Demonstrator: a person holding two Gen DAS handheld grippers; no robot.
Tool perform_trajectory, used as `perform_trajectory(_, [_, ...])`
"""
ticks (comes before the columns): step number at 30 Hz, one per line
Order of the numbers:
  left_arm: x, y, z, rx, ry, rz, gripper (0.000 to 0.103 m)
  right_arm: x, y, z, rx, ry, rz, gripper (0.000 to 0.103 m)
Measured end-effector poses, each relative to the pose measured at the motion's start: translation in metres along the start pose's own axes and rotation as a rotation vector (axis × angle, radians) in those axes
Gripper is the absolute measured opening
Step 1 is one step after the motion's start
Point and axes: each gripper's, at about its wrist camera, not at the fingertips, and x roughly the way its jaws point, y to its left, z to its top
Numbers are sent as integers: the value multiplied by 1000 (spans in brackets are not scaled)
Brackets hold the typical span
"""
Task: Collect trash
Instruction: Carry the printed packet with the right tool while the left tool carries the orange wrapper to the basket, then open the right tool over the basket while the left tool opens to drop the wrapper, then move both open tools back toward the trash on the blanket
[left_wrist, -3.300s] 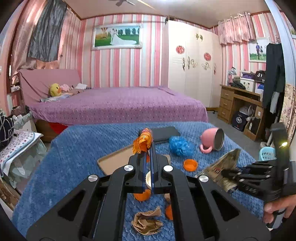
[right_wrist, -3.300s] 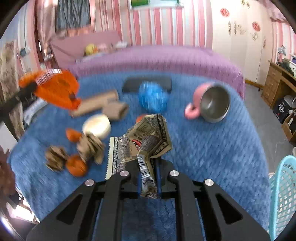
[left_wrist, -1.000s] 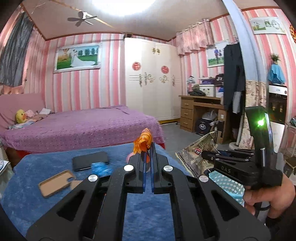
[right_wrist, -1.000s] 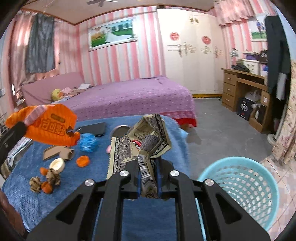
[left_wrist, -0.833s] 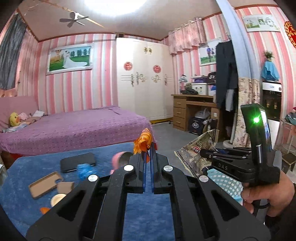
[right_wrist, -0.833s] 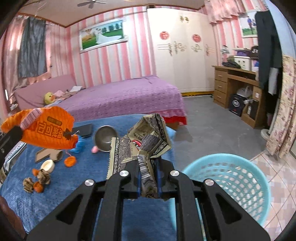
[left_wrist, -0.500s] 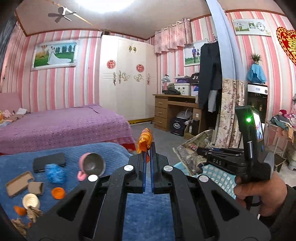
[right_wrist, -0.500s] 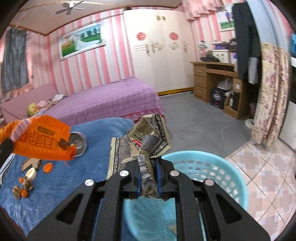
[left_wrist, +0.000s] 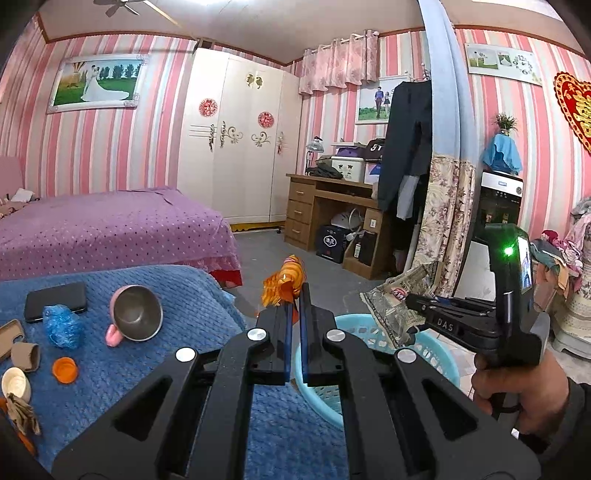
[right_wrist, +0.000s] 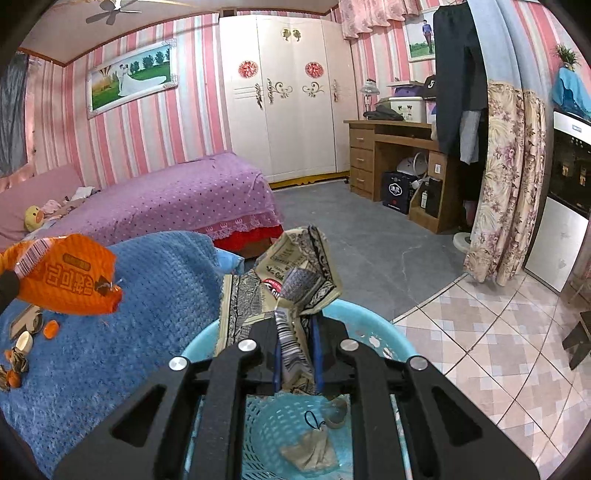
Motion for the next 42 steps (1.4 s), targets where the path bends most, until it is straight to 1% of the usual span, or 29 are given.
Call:
perform_trajectory(2, [2, -3, 0, -1, -2, -7, 2, 1, -1, 0, -4, 4, -5, 14])
perform_trajectory(3, [2, -4, 1, -5, -3, -10, 2, 3, -1, -1, -6, 9, -9, 16])
perform_trajectory(5, [3, -6, 0, -8, -1, -15, 2, 10, -4, -2, -11, 28, -15, 18])
perform_trajectory(7, [8, -8, -2, -10, 9, -25, 2, 14, -7, -4, -4, 49, -27, 33])
perform_trajectory(8, [10, -10, -2, -11, 13, -29, 2, 14, -10, -4, 1, 46, -35, 52])
perform_trajectory(9, [13, -10, -4, -14, 23, -40, 2, 13, -14, -3, 17, 33, -38, 64])
perform_trajectory(11, [19, -12, -6, -25, 36, -71, 2, 12, -20, -1, 32, 27, -46, 65])
perform_trajectory(14, [34, -20, -12, -40, 61, -123, 2, 7, -31, 2, 66, 2, -92, 65])
perform_trajectory(16, [47, -28, -18, -47, 93, -158, 2, 0, -45, 6, 126, -28, -128, 65])
perform_trajectory(20, [68, -46, -31, -29, 149, -197, 3, -10, -75, 9, 240, -76, -190, 65])
perform_trajectory(21, [71, -49, -33, -24, 153, -198, 16, -12, -82, 9, 265, -86, -208, 65])
perform_trajectory(22, [74, -53, -35, -18, 162, -198, 33, -12, -87, 9, 277, -93, -221, 65])
perform_trajectory(23, [76, -55, -38, -17, 165, -185, 78, -12, -89, 8, 284, -93, -228, 65])
perform_trajectory(24, [74, -54, -39, -26, 143, -144, 96, -11, -89, 8, 286, -92, -225, 65])
perform_trajectory(25, [71, -53, -39, -36, 122, -121, 96, -10, -86, 8, 281, -89, -215, 65])
perform_trajectory(27, [68, -47, -36, -54, 120, -119, 96, -7, -75, 11, 244, -88, -192, 65])
perform_trajectory(31, [54, -28, -28, -76, 108, -57, 96, -7, -50, 13, 189, -83, -137, 65])
perform_trajectory(34, [39, -6, -23, -86, 111, 18, 96, -6, -20, 14, 132, -78, -83, 65])
perform_trajectory(37, [18, 22, -15, -96, 99, 133, 96, -6, 15, 15, 58, -70, -26, 66])
perform_trajectory(38, [8, 35, -14, -107, 97, 182, 96, -8, 26, 14, 35, -67, -8, 67])
perform_trajectory(39, [3, 43, -11, -116, 98, 193, 96, -9, 39, 13, 10, -65, 12, 67])
perform_trajectory(42, [-19, 72, -6, -126, 100, 256, 96, -13, 70, 10, -37, -56, 65, 70])
